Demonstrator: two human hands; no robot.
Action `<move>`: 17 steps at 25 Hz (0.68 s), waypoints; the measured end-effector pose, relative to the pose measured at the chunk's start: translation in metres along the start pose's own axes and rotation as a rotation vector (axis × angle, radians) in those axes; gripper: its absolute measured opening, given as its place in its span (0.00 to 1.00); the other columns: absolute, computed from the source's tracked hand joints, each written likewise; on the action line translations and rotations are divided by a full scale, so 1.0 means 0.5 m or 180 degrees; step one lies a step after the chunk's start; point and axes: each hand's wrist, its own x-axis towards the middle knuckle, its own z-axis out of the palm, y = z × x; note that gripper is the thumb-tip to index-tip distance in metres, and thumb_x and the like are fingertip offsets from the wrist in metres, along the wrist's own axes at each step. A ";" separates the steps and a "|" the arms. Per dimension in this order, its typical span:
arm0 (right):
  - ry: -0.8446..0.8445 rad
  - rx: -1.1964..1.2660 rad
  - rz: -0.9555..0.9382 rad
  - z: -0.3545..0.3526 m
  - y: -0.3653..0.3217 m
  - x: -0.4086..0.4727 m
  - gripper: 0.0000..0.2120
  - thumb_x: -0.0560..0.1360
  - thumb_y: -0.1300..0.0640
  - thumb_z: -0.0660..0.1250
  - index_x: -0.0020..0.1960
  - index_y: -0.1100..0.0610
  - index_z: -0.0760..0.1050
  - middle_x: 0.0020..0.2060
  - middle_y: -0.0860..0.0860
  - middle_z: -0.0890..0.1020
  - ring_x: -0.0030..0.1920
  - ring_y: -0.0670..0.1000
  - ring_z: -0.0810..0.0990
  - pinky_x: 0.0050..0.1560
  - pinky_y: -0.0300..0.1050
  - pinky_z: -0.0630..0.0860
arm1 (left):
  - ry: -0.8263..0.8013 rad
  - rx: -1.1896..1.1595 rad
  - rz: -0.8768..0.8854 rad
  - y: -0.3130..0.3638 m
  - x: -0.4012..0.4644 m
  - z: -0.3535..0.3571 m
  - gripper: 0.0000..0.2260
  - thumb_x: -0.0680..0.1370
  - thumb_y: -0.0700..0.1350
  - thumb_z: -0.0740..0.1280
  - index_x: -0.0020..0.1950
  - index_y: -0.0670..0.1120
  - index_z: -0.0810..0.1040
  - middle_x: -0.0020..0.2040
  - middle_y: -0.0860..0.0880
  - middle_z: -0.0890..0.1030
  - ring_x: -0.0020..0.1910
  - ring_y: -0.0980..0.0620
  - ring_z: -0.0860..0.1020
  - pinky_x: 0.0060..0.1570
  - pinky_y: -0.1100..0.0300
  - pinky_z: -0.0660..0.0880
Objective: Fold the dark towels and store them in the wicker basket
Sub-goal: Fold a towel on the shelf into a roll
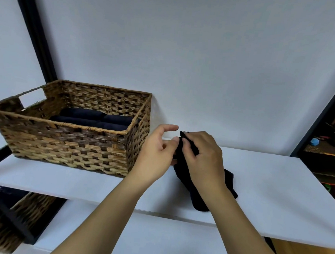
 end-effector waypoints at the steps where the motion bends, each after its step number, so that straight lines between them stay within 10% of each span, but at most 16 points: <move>1: 0.0046 -0.0060 -0.0015 0.001 -0.002 0.001 0.17 0.79 0.50 0.60 0.57 0.57 0.83 0.47 0.50 0.82 0.50 0.53 0.80 0.48 0.40 0.75 | 0.0003 -0.0038 -0.0005 0.000 -0.001 0.000 0.12 0.84 0.39 0.61 0.59 0.56 0.75 0.45 0.33 0.82 0.42 0.48 0.82 0.44 0.50 0.83; 5: 0.0150 -0.0507 -0.0380 0.007 0.001 -0.002 0.15 0.79 0.54 0.61 0.56 0.58 0.83 0.47 0.52 0.82 0.47 0.55 0.81 0.38 0.51 0.80 | -0.0200 -0.0141 -0.0020 0.000 -0.001 -0.008 0.18 0.82 0.33 0.59 0.63 0.53 0.74 0.42 0.30 0.78 0.42 0.49 0.80 0.49 0.48 0.83; 14: 0.0048 -0.0325 -0.0891 -0.012 0.018 -0.006 0.13 0.78 0.58 0.62 0.56 0.61 0.83 0.50 0.53 0.83 0.48 0.49 0.81 0.41 0.43 0.78 | 0.0000 -0.0327 0.0287 -0.005 -0.003 -0.011 0.14 0.80 0.30 0.64 0.52 0.48 0.83 0.35 0.30 0.76 0.39 0.47 0.78 0.41 0.52 0.83; 17: 0.0039 0.0146 -0.0481 -0.016 0.006 -0.004 0.11 0.78 0.55 0.64 0.50 0.61 0.81 0.47 0.51 0.83 0.48 0.47 0.81 0.45 0.46 0.78 | 0.0293 -0.0281 0.0538 -0.018 -0.007 0.002 0.13 0.79 0.29 0.65 0.52 0.48 0.80 0.32 0.49 0.82 0.36 0.54 0.81 0.43 0.49 0.84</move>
